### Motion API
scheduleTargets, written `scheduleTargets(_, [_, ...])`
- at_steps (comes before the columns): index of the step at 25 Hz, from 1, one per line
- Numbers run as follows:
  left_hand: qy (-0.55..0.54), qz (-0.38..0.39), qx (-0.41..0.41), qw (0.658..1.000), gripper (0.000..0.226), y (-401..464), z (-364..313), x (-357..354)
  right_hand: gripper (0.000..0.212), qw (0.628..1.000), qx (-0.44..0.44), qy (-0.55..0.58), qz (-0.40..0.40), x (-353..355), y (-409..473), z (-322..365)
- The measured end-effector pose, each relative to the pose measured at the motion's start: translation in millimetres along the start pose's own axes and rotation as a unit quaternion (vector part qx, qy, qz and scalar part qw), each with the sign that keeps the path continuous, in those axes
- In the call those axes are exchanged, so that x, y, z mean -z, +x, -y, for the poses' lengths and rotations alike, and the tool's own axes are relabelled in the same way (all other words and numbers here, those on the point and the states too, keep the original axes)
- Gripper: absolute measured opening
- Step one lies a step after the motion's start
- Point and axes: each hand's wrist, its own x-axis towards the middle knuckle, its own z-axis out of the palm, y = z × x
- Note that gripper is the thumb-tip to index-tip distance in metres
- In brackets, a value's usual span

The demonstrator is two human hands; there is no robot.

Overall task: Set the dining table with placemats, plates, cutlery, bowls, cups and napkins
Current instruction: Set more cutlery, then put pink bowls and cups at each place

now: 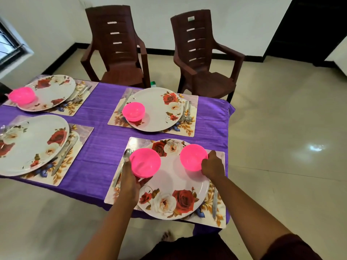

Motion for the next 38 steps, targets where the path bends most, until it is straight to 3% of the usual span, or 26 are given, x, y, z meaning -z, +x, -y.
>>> scheduleTargets(9, [-0.067,-0.03,0.007,0.997,0.076,6,1,5,0.027,0.997,0.026,-0.061,-0.028,-1,2,-14])
scheduleTargets(13, [-0.063,-0.003,-0.01,0.998,0.069,8,-1,3,0.025,0.994,0.047,-0.093,-0.015,-1,1,-15])
scheduleTargets(18, [-0.064,-0.004,0.007,0.998,0.094,13,-4,7,0.031,0.993,0.028,-0.108,-0.034,-3,0,-16])
scheduleTargets(21, [-0.075,0.01,0.008,0.997,0.09,15,-6,9,0.04,0.974,0.029,-0.153,-0.164,1,-7,-10])
scheduleTargets(23, [-0.082,0.027,-0.006,0.996,0.088,12,-8,9,0.025,0.946,0.135,-0.131,-0.264,1,-13,9])
scheduleTargets(24, [-0.089,0.035,-0.015,0.995,0.085,11,-10,9,0.016,0.934,0.197,-0.109,-0.278,-3,-16,22])
scheduleTargets(25, [-0.097,0.039,-0.023,0.994,0.08,9,-11,8,0.009,0.932,0.251,-0.081,-0.25,-7,-21,38])
scheduleTargets(27, [-0.097,0.036,-0.019,0.994,0.077,6,-13,4,0.009,0.944,0.306,-0.005,-0.121,-21,-31,72])
scheduleTargets(30, [-0.082,0.045,0.009,0.996,0.084,1,-20,0,0.027,0.951,0.301,0.047,0.042,-48,-46,110])
scheduleTargets(33, [-0.114,0.007,-0.007,0.993,0.049,-7,-33,19,0.024,0.939,0.335,0.029,0.066,-74,-63,132])
scheduleTargets(38, [-0.118,-0.039,-0.052,0.991,0.043,-17,-56,65,0.014,0.92,0.365,0.027,0.139,-110,-71,163])
